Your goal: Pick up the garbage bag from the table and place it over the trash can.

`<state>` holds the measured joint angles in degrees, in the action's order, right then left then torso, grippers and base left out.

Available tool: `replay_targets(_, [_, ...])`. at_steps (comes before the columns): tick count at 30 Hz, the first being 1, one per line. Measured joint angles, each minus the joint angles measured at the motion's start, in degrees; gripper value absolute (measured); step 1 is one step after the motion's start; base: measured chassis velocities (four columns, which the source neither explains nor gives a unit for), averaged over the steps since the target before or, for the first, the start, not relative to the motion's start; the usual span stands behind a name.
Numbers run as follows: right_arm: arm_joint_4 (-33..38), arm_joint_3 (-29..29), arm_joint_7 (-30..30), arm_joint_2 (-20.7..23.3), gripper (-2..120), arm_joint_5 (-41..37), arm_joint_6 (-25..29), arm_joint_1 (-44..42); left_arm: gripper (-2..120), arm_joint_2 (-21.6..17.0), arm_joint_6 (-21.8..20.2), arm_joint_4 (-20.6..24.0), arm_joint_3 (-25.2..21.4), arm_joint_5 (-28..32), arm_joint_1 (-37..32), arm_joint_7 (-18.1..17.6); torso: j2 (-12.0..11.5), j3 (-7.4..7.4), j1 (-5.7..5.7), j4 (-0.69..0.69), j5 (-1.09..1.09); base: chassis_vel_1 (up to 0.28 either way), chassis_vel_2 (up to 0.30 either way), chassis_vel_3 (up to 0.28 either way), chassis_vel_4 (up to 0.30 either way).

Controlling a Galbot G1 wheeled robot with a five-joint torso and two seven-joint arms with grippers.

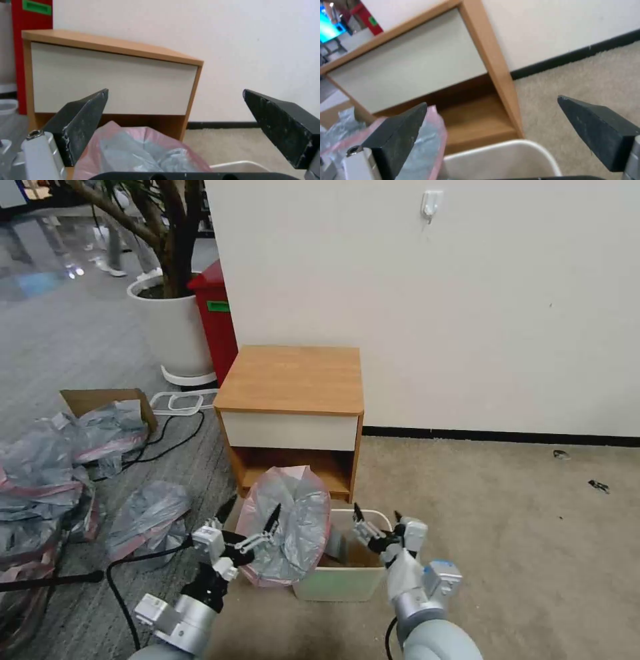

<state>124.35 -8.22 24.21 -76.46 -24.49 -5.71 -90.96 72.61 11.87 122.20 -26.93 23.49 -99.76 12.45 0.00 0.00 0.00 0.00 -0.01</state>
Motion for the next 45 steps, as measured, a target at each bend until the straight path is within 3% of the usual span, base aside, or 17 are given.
replay_targets(1, [0.1, -0.26, -0.37, -0.36, 100, 0.62, 0.76, -0.45, 100, -0.44, -1.71, 0.71, 1.15, -0.94, 0.67, -3.5, 0.0, 0.0, 0.0, 0.0, 0.0, 0.0, 0.0, 0.0, 0.0])
replay_targets(2, [0.1, -0.26, -0.37, -0.36, 100, 0.62, 0.76, -0.45, 100, -0.44, -1.71, 0.71, 1.15, -0.94, 0.67, -3.5, 0.0, 0.0, 0.0, 0.0, 0.0, 0.0, 0.0, 0.0, 0.0])
replay_targets(3, [0.12, -0.32, -0.64, -0.74, 100, 1.04, 1.38, -0.95, 100, -0.93, -4.21, 1.37, 2.54, -1.23, 1.55, -7.14, 0.0, 0.0, 0.0, 0.0, 0.01, 0.0, 0.0, 0.0, 0.0])
replay_targets(5, [0.12, -0.3, -0.85, -1.5, 100, 1.75, 2.11, -1.68, 100, -1.39, -10.62, 2.28, 4.32, -0.25, 3.31, -10.68, 0.0, 0.0, 0.0, -0.01, 0.01, 0.0, 0.0, 0.0, 0.0])
replay_targets(6, [0.12, -0.3, -0.85, -1.5, 100, 1.75, 2.11, -1.68, 100, -1.39, -10.62, 2.28, 4.32, -0.25, 3.31, -10.68, 0.0, 0.0, 0.0, -0.01, 0.01, 0.0, 0.0, 0.0, 0.0])
replay_targets(8, [0.05, -0.36, -0.85, -2.15, 100, 2.11, 2.64, -2.21, 100, -1.26, -19.47, 2.79, 4.41, 0.81, 4.68, -11.75, 0.0, 0.0, 0.0, -0.01, 0.0, 0.0, 0.0, 0.0, 0.0])
replay_targets(9, [0.05, -0.36, -0.85, -2.15, 100, 2.11, 2.64, -2.21, 100, -1.26, -19.47, 2.79, 4.41, 0.81, 4.68, -11.75, 0.0, 0.0, 0.0, -0.01, 0.0, 0.0, 0.0, 0.0, 0.0])
replay_targets(11, [0.05, -0.86, -0.88, -2.45, 100, 2.57, 3.25, -2.55, 100, -1.0, -26.94, 3.09, 3.82, -1.55, 5.57, -14.31, 0.0, 0.0, 0.0, 0.0, 0.0, 0.0, 0.0, 0.0, 0.0])
replay_targets(12, [0.05, -0.86, -0.88, -2.45, 100, 2.57, 3.25, -2.55, 100, -1.0, -26.94, 3.09, 3.82, -1.55, 5.57, -14.31, 0.0, 0.0, 0.0, 0.0, 0.0, 0.0, 0.0, 0.0, 0.0])
replay_targets(15, [-0.35, -1.42, -0.91, -2.69, 100, 3.27, 4.08, -2.73, 100, -1.31, -32.46, 3.88, 2.93, -7.74, 6.23, -16.33, 0.0, 0.0, 0.0, 0.0, 0.0, 0.0, 0.0, 0.0, 0.0])
replay_targets(16, [-0.35, -1.42, -0.91, -2.69, 100, 3.27, 4.08, -2.73, 100, -1.31, -32.46, 3.88, 2.93, -7.74, 6.23, -16.33, 0.0, 0.0, 0.0, 0.0, 0.0, 0.0, 0.0, 0.0, 0.0])
replay_targets(20, [-1.26, -1.43, -1.02, -3.07, 100, 4.35, 5.1, -3.22, 100, -2.99, -40.19, 5.29, 2.46, -8.05, 7.13, -15.89, 0.0, 0.0, 0.0, 0.0, 0.0, 0.0, 0.0, 0.0, 0.0])
replay_targets(24, [-1.35, -1.4, -1.11, -3.09, 100, 5.13, 5.66, -3.57, 100, -4.73, -44.31, 5.48, 2.66, -5.55, 8.14, -14.49, 0.0, 0.0, 0.0, 0.0, 0.0, 0.0, 0.0, 0.0, 0.0])
replay_targets(31, [-1.26, -1.85, -1.19, -3.1, 100, 6.66, 6.82, -4.24, 100, -6.64, -47.98, 4.6, 3.15, -2.63, 9.71, -11.52, 0.0, 0.0, 0.0, 0.0, 0.0, 0.0, 0.0, 0.0, 0.0])
replay_targets(45, [-0.93, -2.57, -1.37, -3.34, 100, 8.16, 7.92, -5.2, 100, -4.42, -48.57, 0.93, 6.06, -0.09, 11.91, -11.39, 0.0, 0.0, 0.0, 0.0, 0.01, 0.0, 0.0, 0.0, 0.0])
